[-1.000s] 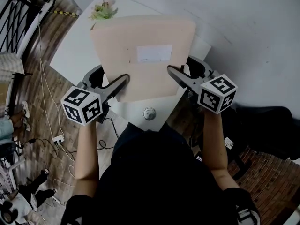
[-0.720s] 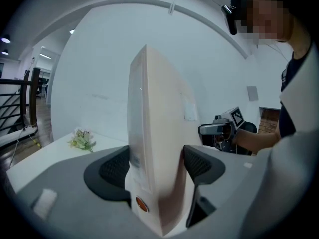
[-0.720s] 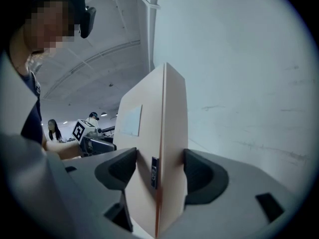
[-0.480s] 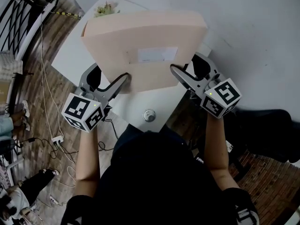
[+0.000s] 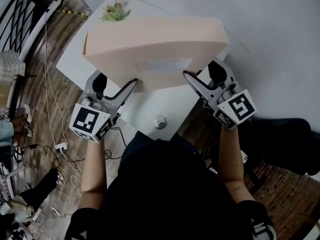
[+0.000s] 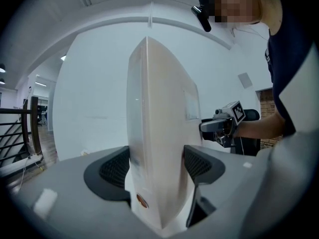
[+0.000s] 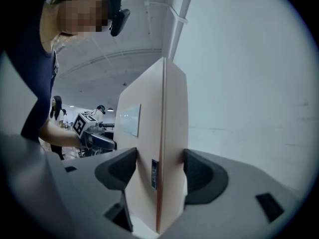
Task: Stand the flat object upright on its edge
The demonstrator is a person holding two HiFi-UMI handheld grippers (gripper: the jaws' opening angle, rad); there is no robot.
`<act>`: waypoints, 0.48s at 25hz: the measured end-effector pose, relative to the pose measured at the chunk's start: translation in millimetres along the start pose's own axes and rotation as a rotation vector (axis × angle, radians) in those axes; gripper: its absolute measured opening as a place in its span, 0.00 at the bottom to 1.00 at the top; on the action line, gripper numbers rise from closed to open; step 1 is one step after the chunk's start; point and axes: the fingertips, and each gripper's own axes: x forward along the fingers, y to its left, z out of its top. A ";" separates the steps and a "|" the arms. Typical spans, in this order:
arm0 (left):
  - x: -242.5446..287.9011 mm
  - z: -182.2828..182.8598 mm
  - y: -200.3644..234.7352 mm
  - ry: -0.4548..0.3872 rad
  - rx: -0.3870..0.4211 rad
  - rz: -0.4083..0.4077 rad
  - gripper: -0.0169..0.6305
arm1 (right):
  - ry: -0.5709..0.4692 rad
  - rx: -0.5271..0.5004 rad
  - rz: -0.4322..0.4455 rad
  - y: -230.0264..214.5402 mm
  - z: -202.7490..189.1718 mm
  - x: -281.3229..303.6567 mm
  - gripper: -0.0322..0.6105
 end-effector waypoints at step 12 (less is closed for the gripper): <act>-0.2 -15.7 -2.4 0.010 0.041 0.018 0.57 | -0.018 -0.093 -0.022 2.0 -13.7 -1.3 0.52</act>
